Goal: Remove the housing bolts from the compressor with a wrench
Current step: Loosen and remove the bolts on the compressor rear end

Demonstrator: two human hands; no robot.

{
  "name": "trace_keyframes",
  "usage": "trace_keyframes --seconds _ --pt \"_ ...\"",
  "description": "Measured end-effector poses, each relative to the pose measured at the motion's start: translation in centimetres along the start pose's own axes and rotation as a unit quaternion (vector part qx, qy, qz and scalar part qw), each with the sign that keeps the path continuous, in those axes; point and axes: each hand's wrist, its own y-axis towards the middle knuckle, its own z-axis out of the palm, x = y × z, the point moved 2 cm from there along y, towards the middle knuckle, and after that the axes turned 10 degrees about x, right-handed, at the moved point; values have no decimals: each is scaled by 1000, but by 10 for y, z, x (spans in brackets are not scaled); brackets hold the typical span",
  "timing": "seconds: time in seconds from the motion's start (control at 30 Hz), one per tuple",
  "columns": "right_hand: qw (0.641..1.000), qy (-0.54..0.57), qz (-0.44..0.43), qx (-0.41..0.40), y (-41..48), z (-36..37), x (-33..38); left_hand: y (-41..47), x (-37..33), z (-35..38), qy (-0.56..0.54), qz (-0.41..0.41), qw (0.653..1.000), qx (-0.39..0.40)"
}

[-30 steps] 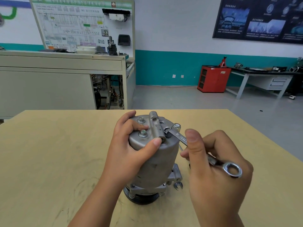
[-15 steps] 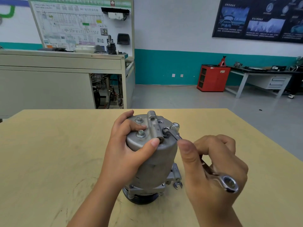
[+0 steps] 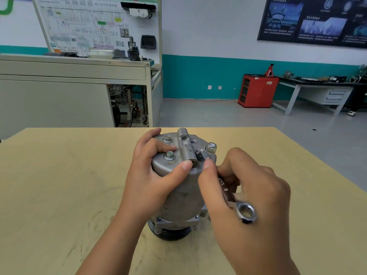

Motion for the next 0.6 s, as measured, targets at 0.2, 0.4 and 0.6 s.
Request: trace_keyframes --seconds 0.2,0.4,0.6 --pt "996 72 22 -46 -34 -8 -6 2 -1 2 3 -2 1000 7" --pt "936 316 154 -10 -23 -22 -60 2 -2 2 -5 -11 1000 10" --pt "766 588 248 80 -7 -4 -98 1 -2 2 -16 -6 1000 3"
